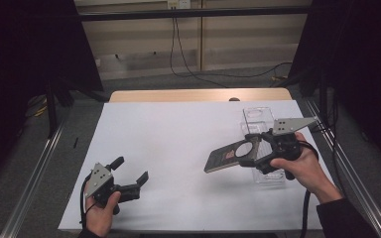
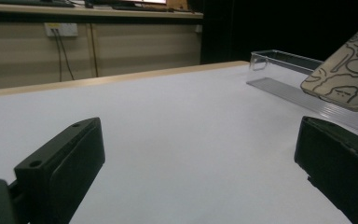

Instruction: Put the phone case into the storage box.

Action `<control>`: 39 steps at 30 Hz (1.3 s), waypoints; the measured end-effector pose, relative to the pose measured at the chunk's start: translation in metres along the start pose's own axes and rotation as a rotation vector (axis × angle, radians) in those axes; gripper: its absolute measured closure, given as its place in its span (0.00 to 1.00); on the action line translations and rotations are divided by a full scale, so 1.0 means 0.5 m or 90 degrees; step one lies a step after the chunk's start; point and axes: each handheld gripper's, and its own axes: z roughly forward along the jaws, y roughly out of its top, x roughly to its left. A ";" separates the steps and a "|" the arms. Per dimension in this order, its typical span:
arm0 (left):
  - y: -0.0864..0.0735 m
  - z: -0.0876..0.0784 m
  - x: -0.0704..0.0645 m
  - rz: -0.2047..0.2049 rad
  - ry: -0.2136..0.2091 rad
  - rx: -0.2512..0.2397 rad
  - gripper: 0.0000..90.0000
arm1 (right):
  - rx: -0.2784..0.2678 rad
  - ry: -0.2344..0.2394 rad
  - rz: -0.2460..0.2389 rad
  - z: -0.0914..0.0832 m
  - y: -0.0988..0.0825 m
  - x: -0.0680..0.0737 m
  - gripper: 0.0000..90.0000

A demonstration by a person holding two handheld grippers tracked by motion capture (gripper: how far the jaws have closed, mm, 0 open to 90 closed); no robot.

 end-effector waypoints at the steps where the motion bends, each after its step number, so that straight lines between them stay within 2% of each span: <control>1: -0.001 -0.004 0.001 -0.001 0.010 -0.006 0.02 | 0.000 -0.004 0.002 -0.005 0.000 -0.001 0.13; 3: -0.005 -0.014 0.003 0.005 0.028 -0.009 0.02 | -0.007 -0.013 0.007 -0.015 -0.001 -0.003 0.13; 5: -0.007 -0.019 0.002 -0.005 0.041 -0.015 0.03 | -0.013 -0.021 0.010 -0.025 -0.002 -0.006 0.13; 7: -0.008 -0.023 0.003 0.007 0.050 -0.015 0.02 | -0.021 -0.029 0.016 -0.033 -0.003 -0.012 0.13; 11: -0.009 -0.027 0.011 0.001 0.050 -0.023 0.02 | -0.029 -0.048 0.026 -0.045 -0.004 -0.023 0.13; 13: -0.013 -0.026 0.016 0.000 0.052 -0.016 0.02 | -0.031 -0.059 0.030 -0.050 -0.003 -0.028 0.13; 21: -0.016 -0.024 0.013 -0.005 0.043 -0.015 0.03 | -0.040 -0.084 0.038 -0.070 0.014 -0.047 0.13; 23: -0.015 -0.024 0.012 0.003 0.046 -0.012 0.03 | -0.042 -0.094 0.042 -0.077 0.020 -0.052 0.13; 29: -0.016 -0.024 0.014 -0.001 0.053 -0.013 0.03 | -0.048 -0.121 0.050 -0.100 0.031 -0.068 0.13; 31: -0.016 -0.024 0.014 0.006 0.054 -0.008 0.03 | -0.046 -0.134 0.054 -0.108 0.034 -0.073 0.13; 34: -0.016 -0.022 0.012 0.004 0.047 -0.006 0.03 | -0.047 -0.149 0.059 -0.118 0.037 -0.081 0.13; 39: -0.017 -0.023 0.013 0.008 0.050 0.000 0.03 | -0.056 -0.158 0.070 -0.130 0.037 -0.094 0.13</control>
